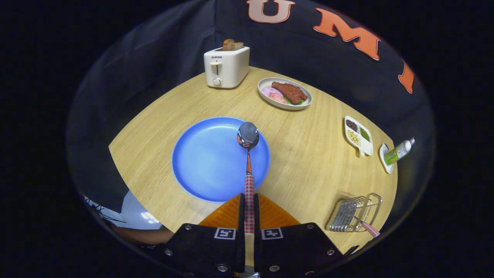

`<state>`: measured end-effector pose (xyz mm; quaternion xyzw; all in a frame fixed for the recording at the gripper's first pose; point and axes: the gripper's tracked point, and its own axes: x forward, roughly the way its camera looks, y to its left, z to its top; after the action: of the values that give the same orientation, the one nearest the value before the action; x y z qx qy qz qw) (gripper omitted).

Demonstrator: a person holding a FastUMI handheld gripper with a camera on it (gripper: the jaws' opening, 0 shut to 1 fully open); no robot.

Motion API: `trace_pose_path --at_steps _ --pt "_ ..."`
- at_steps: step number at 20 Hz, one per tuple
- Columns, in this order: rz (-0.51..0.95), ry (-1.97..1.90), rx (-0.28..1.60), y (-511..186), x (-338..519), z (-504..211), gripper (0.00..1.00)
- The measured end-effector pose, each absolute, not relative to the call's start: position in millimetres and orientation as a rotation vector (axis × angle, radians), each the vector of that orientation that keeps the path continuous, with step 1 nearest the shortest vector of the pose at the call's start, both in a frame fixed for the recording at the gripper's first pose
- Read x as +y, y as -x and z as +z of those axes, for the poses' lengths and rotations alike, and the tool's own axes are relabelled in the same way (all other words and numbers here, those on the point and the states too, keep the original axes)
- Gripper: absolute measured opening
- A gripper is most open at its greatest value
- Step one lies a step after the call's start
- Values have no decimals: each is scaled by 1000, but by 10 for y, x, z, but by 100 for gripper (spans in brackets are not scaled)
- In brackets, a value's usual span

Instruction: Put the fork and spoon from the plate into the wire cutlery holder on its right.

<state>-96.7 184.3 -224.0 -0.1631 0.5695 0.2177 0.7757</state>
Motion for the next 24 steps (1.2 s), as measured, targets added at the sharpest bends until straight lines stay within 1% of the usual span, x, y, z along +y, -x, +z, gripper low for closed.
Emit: trace_pose_path --at_steps 7,13,19,24 --pt "334 326 1262 1022 811 -1765 10" --pt "237 363 1315 1080 112 -1602 10" --pt "219 451 1410 1248 -299 -1643 9" --pt "220 532 1473 1204 -470 -1599 10"
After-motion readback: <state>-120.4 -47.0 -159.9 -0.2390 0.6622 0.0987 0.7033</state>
